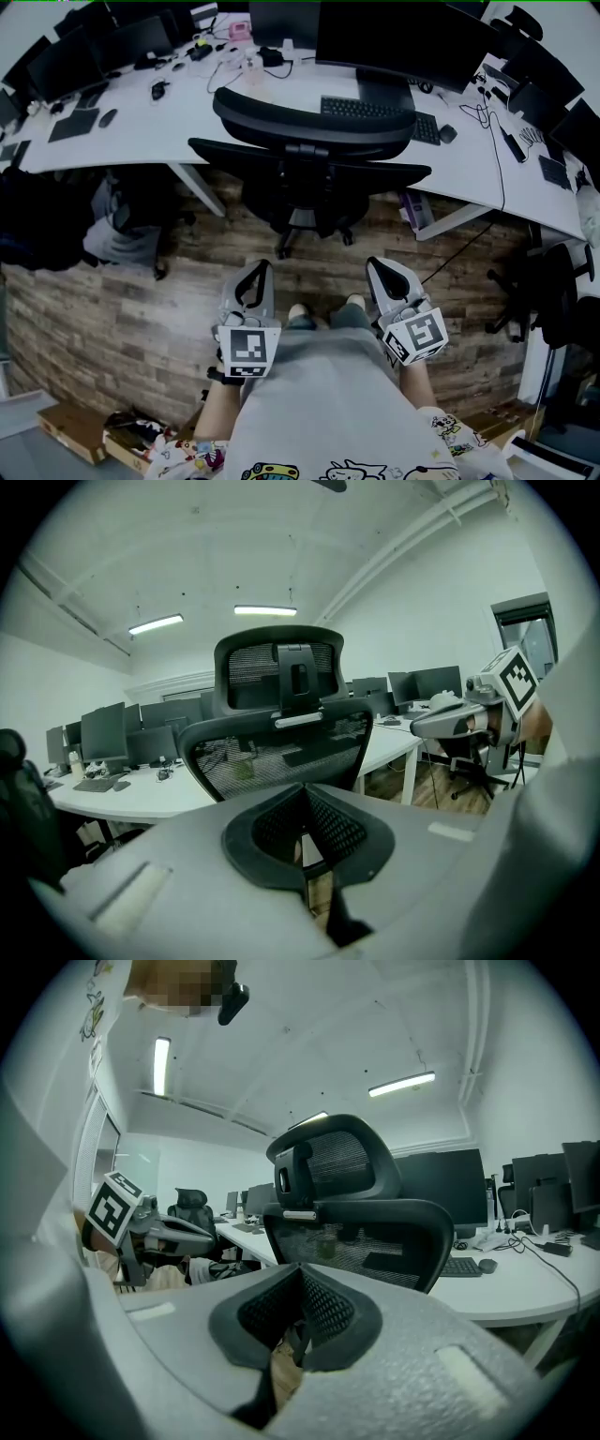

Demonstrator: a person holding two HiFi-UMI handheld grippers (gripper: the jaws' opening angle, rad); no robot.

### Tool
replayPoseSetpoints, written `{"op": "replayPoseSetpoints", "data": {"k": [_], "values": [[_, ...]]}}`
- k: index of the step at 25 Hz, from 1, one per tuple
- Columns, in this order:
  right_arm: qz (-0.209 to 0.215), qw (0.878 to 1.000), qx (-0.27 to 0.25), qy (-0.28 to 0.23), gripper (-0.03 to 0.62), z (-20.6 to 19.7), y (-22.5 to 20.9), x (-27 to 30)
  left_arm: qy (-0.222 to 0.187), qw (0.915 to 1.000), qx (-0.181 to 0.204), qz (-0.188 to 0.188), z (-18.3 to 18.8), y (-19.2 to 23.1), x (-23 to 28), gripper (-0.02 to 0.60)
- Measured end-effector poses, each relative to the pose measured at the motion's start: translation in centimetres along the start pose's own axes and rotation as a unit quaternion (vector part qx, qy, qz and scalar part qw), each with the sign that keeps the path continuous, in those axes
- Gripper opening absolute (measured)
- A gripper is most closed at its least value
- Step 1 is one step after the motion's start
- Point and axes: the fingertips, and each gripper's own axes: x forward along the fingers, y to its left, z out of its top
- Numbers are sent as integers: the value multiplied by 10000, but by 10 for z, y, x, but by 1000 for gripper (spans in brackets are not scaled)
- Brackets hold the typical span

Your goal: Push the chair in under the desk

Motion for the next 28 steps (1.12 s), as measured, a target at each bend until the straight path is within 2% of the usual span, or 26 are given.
{"op": "replayPoseSetpoints", "data": {"k": [13, 28], "values": [[-37, 10000, -8, -21, 1, 3, 1, 0, 20, 9999, -105, 82, -5, 3, -4, 11], [-193, 9998, 13, -64, 2, 1, -4, -11, -262, 9996, 15, 98, 8, 13, -6, 11]]}}
